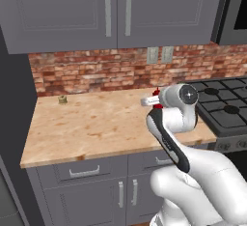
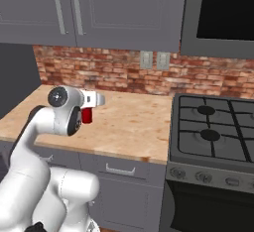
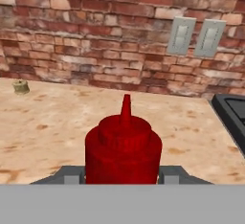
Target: Pick the ketchup and syrup bottle from the counter and place them in the cabinet.
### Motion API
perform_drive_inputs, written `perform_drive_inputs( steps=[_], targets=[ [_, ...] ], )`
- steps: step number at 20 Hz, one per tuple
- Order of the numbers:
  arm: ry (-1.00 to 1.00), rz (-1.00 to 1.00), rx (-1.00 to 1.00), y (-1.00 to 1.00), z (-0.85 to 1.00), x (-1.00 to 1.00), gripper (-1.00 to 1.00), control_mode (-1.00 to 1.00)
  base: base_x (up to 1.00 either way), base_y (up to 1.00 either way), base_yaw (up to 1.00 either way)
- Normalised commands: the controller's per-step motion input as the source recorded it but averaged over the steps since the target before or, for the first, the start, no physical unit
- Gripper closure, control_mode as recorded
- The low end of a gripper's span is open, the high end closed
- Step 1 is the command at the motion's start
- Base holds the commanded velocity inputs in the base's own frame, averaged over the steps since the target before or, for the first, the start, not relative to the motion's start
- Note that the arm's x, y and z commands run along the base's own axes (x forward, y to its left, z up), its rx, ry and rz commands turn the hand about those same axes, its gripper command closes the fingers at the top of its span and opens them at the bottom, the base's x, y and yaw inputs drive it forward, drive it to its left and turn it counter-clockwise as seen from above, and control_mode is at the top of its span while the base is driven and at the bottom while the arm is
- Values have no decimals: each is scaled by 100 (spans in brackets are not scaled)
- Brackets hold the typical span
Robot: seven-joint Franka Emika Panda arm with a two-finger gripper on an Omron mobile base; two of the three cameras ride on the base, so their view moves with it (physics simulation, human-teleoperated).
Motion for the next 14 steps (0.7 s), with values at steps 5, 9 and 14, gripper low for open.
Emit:
perform_drive_inputs(
  steps=[5,9,14],
  targets=[
    [0,0,0,0,38,-66,100,-100,0,0,0],
    [-2,0,0,-6,43,-64,100,-100,0,0,0],
    [-6,0,0,-4,41,-58,100,-100,0,0,0]
  ],
)
